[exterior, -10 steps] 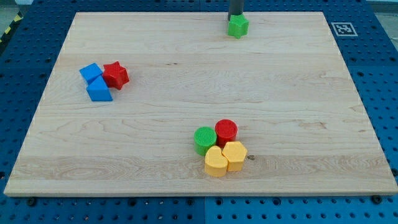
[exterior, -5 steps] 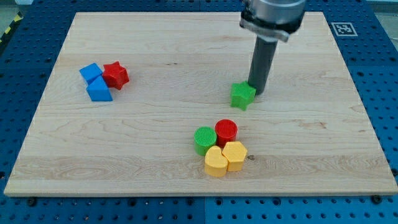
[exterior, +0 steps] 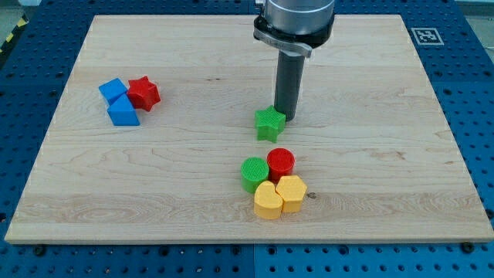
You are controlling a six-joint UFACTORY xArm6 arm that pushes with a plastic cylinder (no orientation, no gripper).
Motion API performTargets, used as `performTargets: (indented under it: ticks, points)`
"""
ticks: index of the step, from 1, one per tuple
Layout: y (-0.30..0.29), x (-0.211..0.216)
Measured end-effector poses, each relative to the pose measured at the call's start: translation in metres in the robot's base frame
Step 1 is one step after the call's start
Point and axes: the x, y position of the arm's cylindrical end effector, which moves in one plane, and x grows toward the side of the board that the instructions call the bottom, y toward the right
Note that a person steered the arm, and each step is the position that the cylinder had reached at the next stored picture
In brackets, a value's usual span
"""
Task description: Move the green star into the group of blocks at the bottom center
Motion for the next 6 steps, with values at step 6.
performTargets:
  ticks: [6]
  points:
    - [-0.039, 0.032]
